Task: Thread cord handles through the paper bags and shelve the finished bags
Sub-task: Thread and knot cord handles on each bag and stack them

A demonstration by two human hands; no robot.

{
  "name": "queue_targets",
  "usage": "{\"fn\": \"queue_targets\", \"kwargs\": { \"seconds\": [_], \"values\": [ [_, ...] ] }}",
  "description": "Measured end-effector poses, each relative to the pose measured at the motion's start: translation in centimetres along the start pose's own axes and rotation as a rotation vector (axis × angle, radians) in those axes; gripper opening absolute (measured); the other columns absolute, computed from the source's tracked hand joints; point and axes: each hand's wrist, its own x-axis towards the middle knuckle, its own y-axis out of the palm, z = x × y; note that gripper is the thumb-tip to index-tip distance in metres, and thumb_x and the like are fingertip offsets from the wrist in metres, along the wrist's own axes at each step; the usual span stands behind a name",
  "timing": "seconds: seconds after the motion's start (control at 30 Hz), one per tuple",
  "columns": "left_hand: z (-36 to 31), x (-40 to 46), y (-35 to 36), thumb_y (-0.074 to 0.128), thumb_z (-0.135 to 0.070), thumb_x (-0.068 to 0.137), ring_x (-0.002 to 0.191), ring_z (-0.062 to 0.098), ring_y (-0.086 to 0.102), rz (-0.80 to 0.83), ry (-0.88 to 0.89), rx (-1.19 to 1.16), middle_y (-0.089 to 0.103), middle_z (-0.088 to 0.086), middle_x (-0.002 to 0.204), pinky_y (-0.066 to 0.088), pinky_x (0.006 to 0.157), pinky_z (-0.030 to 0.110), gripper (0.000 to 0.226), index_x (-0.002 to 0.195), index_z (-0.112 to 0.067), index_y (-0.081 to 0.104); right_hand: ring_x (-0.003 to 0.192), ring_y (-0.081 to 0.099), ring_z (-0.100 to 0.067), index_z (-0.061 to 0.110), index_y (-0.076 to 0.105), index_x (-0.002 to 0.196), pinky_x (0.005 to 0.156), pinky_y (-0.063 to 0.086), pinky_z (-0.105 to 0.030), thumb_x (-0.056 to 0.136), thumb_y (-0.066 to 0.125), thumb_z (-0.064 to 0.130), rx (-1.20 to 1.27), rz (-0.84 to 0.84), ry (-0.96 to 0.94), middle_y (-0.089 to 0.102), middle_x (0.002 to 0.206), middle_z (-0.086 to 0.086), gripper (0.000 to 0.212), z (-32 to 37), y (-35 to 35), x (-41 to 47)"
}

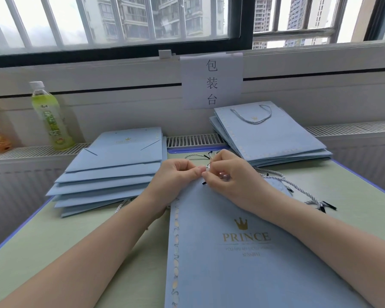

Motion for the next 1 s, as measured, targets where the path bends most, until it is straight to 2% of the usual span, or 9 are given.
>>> {"fn": "queue_targets", "kwargs": {
  "seconds": [0.17, 0.3, 0.4, 0.47, 0.53, 0.63, 0.8, 0.93, 1.0],
  "values": [
    [-0.1, -0.3, 0.3, 0.066, -0.021, 0.087, 0.07, 0.024, 0.044, -0.001, 0.039, 0.036, 0.051, 0.016, 0.073, 0.035, 0.067, 0.036, 0.026, 0.068, -0.005, 0.056, 0.076, 0.046, -0.015, 0.015, 0.054, 0.068, 0.065, 0.038, -0.024, 0.085, 0.057, 0.035, -0.259, -0.046, -0.21, 0.045, 0.083, 0.004, 0.026, 0.1, 0.4, -0.4],
    [-0.6, -0.5, 0.2, 0.069, -0.027, 0.081, 0.064, 0.024, 0.033, -0.017, 0.041, 0.002, 0.042, 0.013, 0.069, 0.029, 0.055, 0.03, 0.032, 0.068, -0.002, 0.052, 0.079, 0.047, -0.019, 0.038, 0.038, 0.067, 0.066, 0.041, -0.031, 0.085, 0.064, 0.037, -0.228, -0.047, -0.228, 0.049, 0.087, -0.001, 0.031, 0.9, 0.3, -0.4],
    [-0.8, -0.7, 0.0, 0.066, -0.024, 0.085, 0.064, 0.027, 0.039, 0.012, 0.005, -0.046, 0.047, 0.018, 0.071, 0.033, 0.053, 0.029, 0.038, 0.072, 0.009, 0.055, 0.08, 0.043, -0.009, 0.048, 0.035, 0.071, 0.069, 0.038, -0.022, 0.087, 0.061, 0.04, -0.192, 0.002, -0.212, 0.047, 0.087, 0.006, 0.032, 0.7, 0.3, -0.4],
    [-0.7, -0.6, -0.1, 0.063, -0.025, 0.087, 0.064, 0.03, 0.049, 0.038, -0.019, -0.07, 0.056, 0.023, 0.073, 0.039, 0.054, 0.028, 0.043, 0.081, 0.018, 0.059, 0.078, 0.042, 0.0, 0.047, 0.035, 0.08, 0.068, 0.033, -0.015, 0.09, 0.051, 0.042, -0.179, 0.033, -0.224, 0.042, 0.085, 0.018, 0.02, 0.5, 0.3, -0.4],
    [-0.8, -0.6, -0.3, 0.063, -0.026, 0.086, 0.057, 0.025, 0.058, 0.068, -0.037, -0.085, 0.065, 0.018, 0.069, 0.046, 0.051, 0.024, 0.035, 0.078, 0.008, 0.067, 0.078, 0.043, 0.004, 0.045, 0.036, 0.084, 0.068, 0.032, -0.016, 0.091, 0.043, 0.04, -0.152, 0.068, -0.224, 0.039, 0.084, 0.021, 0.011, 0.4, 0.4, -0.4],
    [-1.0, -0.6, -0.6, 0.06, -0.025, 0.089, 0.05, 0.017, 0.061, 0.132, -0.07, -0.091, 0.068, 0.01, 0.064, 0.049, 0.048, 0.021, 0.03, 0.072, -0.004, 0.071, 0.079, 0.045, 0.001, 0.036, 0.039, 0.082, 0.07, 0.036, -0.021, 0.089, 0.05, 0.035, -0.122, 0.068, -0.218, 0.041, 0.087, 0.021, 0.013, 0.5, 0.2, -0.3],
    [-1.2, -0.5, -1.0, 0.055, -0.027, 0.093, 0.054, 0.016, 0.065, 0.192, -0.106, -0.105, 0.07, 0.009, 0.07, 0.051, 0.05, 0.021, 0.033, 0.071, -0.01, 0.073, 0.082, 0.047, -0.006, 0.022, 0.05, 0.087, 0.072, 0.039, -0.023, 0.089, 0.062, 0.024, -0.1, 0.071, -0.209, 0.049, 0.092, 0.009, 0.012, 0.8, -0.1, -0.3],
    [-1.5, -0.6, -1.0, 0.057, -0.032, 0.089, 0.055, 0.018, 0.065, 0.203, -0.113, -0.099, 0.07, 0.013, 0.073, 0.053, 0.052, 0.023, 0.035, 0.079, -0.003, 0.072, 0.08, 0.046, 0.0, 0.027, 0.046, 0.085, 0.07, 0.036, -0.013, 0.088, 0.061, 0.034, -0.154, 0.039, -0.238, 0.046, 0.091, 0.011, 0.017, 0.8, -0.5, -0.2],
    [-1.6, -0.5, -1.0, 0.06, -0.037, 0.083, 0.061, 0.024, 0.064, 0.184, -0.095, -0.067, 0.069, 0.021, 0.081, 0.052, 0.057, 0.026, 0.045, 0.088, 0.006, 0.07, 0.077, 0.047, -0.006, 0.027, 0.044, 0.082, 0.069, 0.038, -0.019, 0.087, 0.058, 0.046, -0.192, 0.014, -0.225, 0.044, 0.09, 0.012, 0.024, 0.7, -0.7, -0.1]
  ]
}}
